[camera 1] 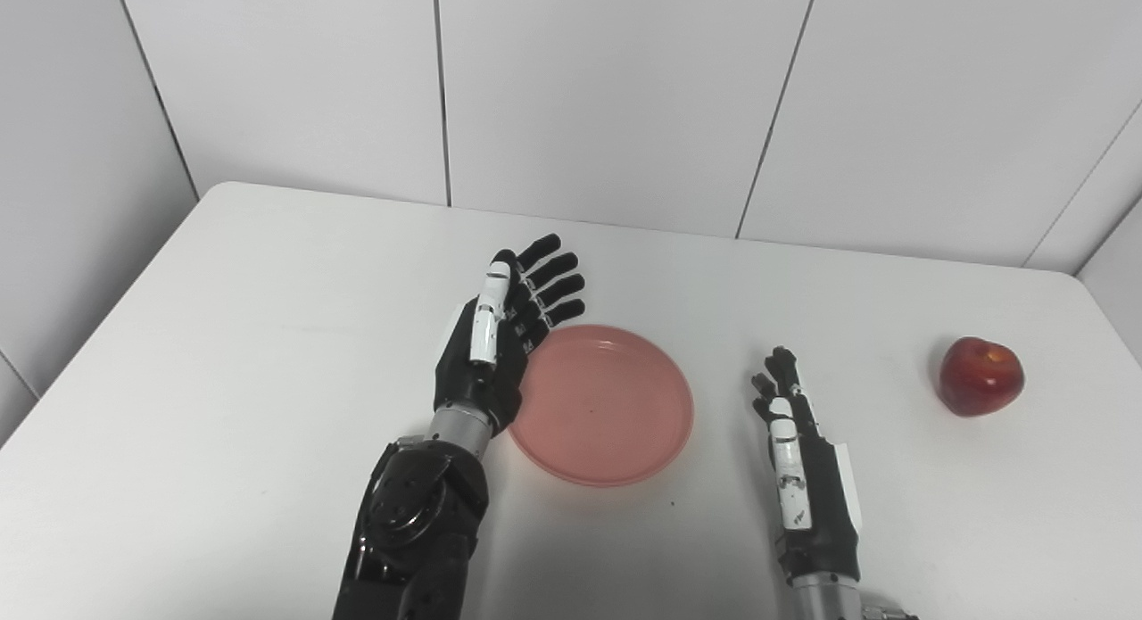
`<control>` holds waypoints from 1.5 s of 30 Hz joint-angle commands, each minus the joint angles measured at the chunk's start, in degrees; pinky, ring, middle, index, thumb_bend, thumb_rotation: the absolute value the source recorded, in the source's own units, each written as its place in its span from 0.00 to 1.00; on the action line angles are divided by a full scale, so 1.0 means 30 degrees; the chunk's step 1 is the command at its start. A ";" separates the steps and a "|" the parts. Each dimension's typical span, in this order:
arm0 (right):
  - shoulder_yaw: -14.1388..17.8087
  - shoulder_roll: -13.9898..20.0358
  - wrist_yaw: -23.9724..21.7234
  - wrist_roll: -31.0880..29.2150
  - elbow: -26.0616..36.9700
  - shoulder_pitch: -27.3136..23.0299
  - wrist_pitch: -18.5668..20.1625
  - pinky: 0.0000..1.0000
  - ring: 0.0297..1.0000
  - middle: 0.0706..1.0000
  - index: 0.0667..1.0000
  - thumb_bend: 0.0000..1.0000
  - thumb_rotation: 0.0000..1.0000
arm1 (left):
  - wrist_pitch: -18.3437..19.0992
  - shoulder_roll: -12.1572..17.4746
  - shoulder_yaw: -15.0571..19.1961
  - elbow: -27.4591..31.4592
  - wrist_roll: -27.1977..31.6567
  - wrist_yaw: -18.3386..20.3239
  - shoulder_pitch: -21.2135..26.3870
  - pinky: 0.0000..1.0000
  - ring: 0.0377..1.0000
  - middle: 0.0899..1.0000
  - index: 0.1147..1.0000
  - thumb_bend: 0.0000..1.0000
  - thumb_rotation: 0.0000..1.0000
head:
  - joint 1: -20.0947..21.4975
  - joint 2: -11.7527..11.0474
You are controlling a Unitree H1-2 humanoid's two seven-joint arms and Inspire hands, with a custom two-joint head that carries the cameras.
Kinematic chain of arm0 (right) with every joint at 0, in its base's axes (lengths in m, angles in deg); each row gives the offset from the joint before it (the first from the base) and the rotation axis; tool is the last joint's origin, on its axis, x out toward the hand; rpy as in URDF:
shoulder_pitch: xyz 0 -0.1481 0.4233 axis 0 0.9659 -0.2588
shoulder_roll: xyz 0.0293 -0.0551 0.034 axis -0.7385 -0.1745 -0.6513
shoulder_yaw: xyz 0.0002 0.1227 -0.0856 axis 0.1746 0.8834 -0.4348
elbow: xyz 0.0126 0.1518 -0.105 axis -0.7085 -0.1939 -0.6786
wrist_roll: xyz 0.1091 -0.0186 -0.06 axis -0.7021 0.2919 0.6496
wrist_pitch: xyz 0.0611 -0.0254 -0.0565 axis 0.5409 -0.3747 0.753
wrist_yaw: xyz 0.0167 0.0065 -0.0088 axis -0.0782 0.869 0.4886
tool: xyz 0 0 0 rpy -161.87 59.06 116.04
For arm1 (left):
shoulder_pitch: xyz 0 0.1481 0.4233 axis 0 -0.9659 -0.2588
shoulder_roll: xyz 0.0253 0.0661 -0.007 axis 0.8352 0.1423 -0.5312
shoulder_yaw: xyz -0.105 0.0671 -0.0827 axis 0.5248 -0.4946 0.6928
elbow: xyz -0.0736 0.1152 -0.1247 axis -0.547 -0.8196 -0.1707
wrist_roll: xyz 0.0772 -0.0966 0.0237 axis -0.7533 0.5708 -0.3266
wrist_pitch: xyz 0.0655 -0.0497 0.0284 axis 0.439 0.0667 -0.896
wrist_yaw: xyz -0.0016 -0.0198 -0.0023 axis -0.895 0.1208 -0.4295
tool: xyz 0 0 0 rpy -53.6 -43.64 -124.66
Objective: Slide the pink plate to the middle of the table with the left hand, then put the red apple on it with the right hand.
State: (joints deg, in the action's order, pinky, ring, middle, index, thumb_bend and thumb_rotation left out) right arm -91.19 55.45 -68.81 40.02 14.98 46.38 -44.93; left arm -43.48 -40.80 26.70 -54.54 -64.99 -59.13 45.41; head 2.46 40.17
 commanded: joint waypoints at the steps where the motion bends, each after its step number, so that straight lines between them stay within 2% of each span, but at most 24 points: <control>1: -0.0058 -0.0154 0.0110 -0.0053 -0.0145 0.0291 0.0113 0.96 0.94 0.96 0.95 0.26 1.00 | -0.0085 0.0294 0.0143 0.0736 -0.0049 0.0347 0.0454 0.74 0.77 0.77 0.75 0.38 1.00 | 0.0055 0.0047; 7: -0.0088 -0.0069 0.0116 0.0077 -0.0155 0.0292 0.0064 0.95 0.94 0.96 0.95 0.27 1.00 | 0.0188 0.1554 0.0874 0.1227 0.0196 0.0619 0.0526 0.76 0.77 0.77 0.75 0.39 1.00 | 0.0108 0.0113; 15: -0.0037 -0.0099 0.0206 0.0310 0.0059 0.0259 0.0313 0.93 0.93 0.95 0.95 0.27 1.00 | -0.0453 0.2852 0.2050 0.0546 0.0719 0.1478 0.0209 0.79 0.80 0.79 0.77 0.41 1.00 | 0.0623 0.0447; 24: 0.0174 0.0030 0.0415 0.0591 0.0333 0.0172 0.0083 0.91 0.91 0.92 0.93 0.27 1.00 | -0.0917 0.2944 0.2636 -0.0001 0.0873 0.1836 -0.0192 0.78 0.80 0.80 0.77 0.39 1.00 | 0.0865 0.0735; 31: 0.0343 0.0425 0.0417 0.0981 0.1106 -0.0197 0.0593 0.90 0.90 0.91 0.91 0.31 1.00 | -0.1223 0.2749 0.2700 -0.0531 0.0782 0.2075 -0.0613 0.80 0.80 0.79 0.77 0.39 1.00 | 0.1345 0.0947; 34: 0.0292 0.0957 0.0521 0.2473 0.1861 -0.0631 0.1061 0.84 0.87 0.89 0.89 0.42 1.00 | -0.1408 0.2619 0.2752 -0.0844 0.0640 0.1987 -0.0710 0.80 0.80 0.79 0.77 0.38 1.00 | 0.1493 0.1001; 37: 0.0436 0.1275 0.0811 0.3474 0.2258 -0.1089 0.0964 0.80 0.86 0.87 0.87 0.42 0.97 | -0.1463 0.2570 0.2730 -0.0966 0.0561 0.2000 -0.0778 0.80 0.81 0.79 0.77 0.38 1.00 | 0.1604 0.0982; 41: 0.0704 0.1821 0.0824 0.4796 0.3105 -0.1813 0.1859 0.74 0.82 0.83 0.82 0.46 0.84 | -0.1456 0.2566 0.2686 -0.1111 0.0588 0.2095 -0.0950 0.81 0.81 0.80 0.78 0.38 1.00 | 0.1829 0.0986; 45: 0.0786 0.2852 0.0412 0.6347 0.4005 -0.2650 0.2486 0.74 0.81 0.84 0.83 0.47 0.84 | -0.1567 0.2524 0.2728 -0.1421 0.0533 0.2071 -0.1049 0.81 0.81 0.80 0.78 0.37 1.00 | 0.2193 0.0987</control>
State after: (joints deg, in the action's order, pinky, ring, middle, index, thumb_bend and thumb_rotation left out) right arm -89.34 62.62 -67.32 57.61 24.12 40.73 -38.35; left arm -45.49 -33.22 35.04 -59.65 -63.22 -53.58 41.29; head 9.05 43.07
